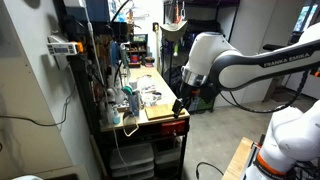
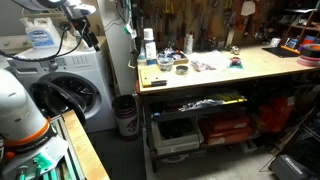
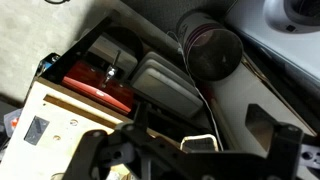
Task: Pick up the green and white brush and put it on the brown object on the table
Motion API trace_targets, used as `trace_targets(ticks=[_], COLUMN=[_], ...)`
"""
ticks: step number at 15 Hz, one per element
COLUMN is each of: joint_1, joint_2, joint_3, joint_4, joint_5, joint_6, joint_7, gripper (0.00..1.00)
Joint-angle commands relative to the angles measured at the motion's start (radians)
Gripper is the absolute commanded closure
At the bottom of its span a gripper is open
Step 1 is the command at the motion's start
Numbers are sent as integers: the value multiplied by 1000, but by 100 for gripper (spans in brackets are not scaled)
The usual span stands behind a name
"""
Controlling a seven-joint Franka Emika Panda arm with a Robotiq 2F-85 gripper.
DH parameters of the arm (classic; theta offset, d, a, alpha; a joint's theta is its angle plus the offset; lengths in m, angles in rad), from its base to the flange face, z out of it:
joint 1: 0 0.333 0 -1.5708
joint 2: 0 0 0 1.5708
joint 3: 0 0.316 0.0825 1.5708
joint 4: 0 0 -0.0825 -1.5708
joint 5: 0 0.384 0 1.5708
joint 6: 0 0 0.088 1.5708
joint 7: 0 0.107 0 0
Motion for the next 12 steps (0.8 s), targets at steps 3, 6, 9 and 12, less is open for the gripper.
trace_targets(ticks=[3,6,9,12], joint_1=[10,-34,-58,-97], joint_2=[5,41,104,187], joint_3=[-9,23,55,102], joint_4=[2,37,91,146], joint_5=[-8,-67,-167,-270], joint_6=[-2,98,297,490], joint_7=[6,39,17,38], gripper=[0,0,0,0])
